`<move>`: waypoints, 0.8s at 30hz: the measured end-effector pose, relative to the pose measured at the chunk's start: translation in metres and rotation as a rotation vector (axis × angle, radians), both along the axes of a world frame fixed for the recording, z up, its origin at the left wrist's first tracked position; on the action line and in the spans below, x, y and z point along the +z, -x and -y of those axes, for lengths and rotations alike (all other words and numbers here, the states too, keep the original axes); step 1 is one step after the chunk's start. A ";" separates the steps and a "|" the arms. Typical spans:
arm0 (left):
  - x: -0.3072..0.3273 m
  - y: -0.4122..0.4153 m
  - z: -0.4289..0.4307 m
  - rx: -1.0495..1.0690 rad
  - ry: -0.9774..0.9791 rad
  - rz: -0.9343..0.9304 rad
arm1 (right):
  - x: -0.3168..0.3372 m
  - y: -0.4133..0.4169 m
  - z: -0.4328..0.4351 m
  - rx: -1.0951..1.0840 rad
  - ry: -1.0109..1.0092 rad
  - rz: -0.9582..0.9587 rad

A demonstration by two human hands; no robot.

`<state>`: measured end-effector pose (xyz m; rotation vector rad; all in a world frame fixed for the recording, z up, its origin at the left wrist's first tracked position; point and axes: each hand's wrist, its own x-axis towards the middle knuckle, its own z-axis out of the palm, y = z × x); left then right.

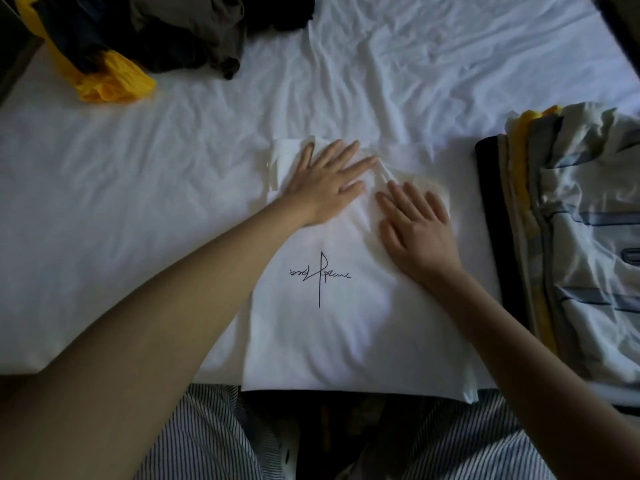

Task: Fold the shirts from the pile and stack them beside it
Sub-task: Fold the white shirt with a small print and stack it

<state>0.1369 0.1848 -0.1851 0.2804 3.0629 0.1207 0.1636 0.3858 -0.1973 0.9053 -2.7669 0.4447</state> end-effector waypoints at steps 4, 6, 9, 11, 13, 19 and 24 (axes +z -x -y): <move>0.000 -0.003 -0.007 0.076 0.002 -0.020 | 0.003 -0.021 -0.007 -0.005 -0.051 0.091; 0.002 -0.015 -0.011 0.126 -0.003 -0.027 | 0.005 -0.030 -0.008 -0.017 -0.073 0.133; 0.002 -0.052 -0.022 0.106 -0.044 -0.013 | 0.005 -0.044 -0.008 -0.053 -0.116 0.153; 0.000 -0.084 -0.029 0.022 -0.068 -0.011 | 0.005 -0.055 -0.008 -0.064 -0.132 0.147; -0.005 -0.114 -0.032 -0.022 -0.072 -0.105 | 0.004 -0.071 -0.007 -0.059 -0.143 0.123; -0.023 -0.183 -0.035 -0.098 -0.077 -0.305 | -0.008 -0.133 -0.020 -0.014 -0.136 -0.002; -0.031 -0.219 -0.019 -0.269 -0.116 -0.313 | -0.021 -0.180 -0.037 0.030 -0.118 0.051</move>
